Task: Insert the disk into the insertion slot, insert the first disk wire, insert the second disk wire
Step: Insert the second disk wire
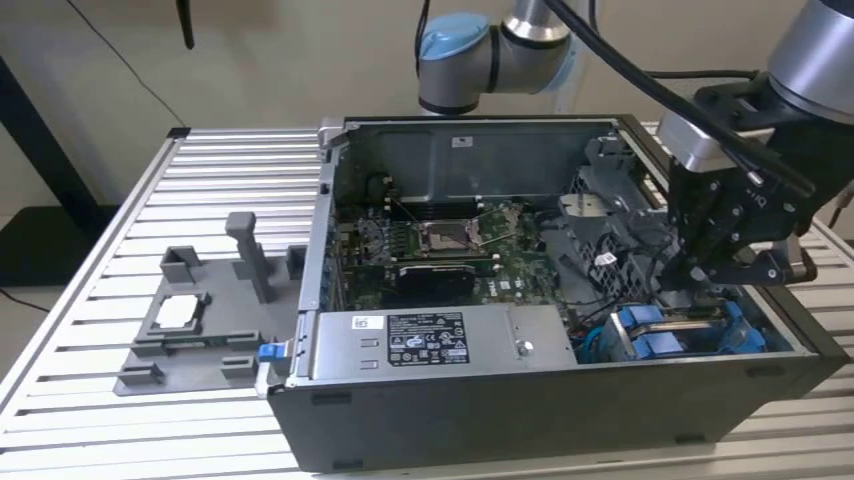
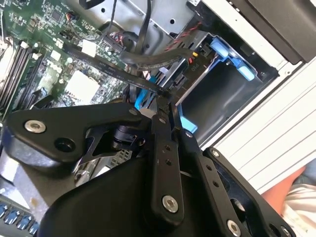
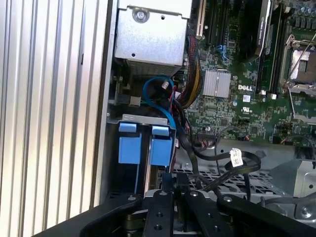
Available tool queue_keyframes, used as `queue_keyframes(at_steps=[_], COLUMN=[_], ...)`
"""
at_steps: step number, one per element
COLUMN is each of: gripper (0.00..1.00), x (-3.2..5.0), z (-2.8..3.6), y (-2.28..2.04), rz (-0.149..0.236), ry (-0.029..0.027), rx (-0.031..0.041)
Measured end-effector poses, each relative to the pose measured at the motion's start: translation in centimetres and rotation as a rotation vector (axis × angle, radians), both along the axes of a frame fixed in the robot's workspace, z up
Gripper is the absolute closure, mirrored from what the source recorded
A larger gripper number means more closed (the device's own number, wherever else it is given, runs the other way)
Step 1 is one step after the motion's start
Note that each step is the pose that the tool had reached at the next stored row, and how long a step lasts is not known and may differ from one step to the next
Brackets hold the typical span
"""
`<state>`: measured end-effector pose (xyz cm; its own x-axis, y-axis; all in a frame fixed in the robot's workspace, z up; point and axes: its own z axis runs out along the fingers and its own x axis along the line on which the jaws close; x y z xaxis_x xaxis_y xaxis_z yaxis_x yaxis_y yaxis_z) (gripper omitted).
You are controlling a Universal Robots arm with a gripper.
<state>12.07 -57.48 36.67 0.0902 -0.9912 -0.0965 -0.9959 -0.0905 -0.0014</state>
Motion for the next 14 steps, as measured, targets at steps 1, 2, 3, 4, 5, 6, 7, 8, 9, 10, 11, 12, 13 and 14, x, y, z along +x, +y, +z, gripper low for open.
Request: queue_keyframes(at_steps=[1,2,3,4,5,6,7,8,9,10,11,12,13,14], gripper=[0.85,0.85,0.85,0.85,0.85,0.85,0.85,0.85,0.85,0.85,0.85,0.85,0.85,0.85], x=[0.04,0.05,0.06,0.08,0.1,0.13,0.14,0.14,0.14,0.14,0.14,0.14,0.14,0.14], z=[-0.07,-0.14,-0.22,-0.31,-0.38,-0.42,-0.44,-0.44,-0.44,-0.44,-0.44,-0.44,-0.44,-0.44], y=[-0.06,-0.11,-0.15,-0.19,-0.22,-0.26,-0.25,-0.25,-0.25,-0.26,-0.26,-0.26,-0.26,-0.26], rz=[0.0,-0.001,-0.002,-0.003,-0.004,-0.005,-0.006,-0.006,-0.007,-0.007,-0.007,-0.007,-0.007,-0.007], ry=[0.0016,0.0029,0.0038,0.0042,0.0047,0.0054,0.0057,0.0058,0.0058,0.0058,0.0058,0.0058,0.0058,0.0058], rx=[0.0019,0.0037,0.0056,0.008,0.0103,0.0106,0.0109,0.0109,0.0108,0.0107,0.0107,0.0108,0.0108,0.0108])
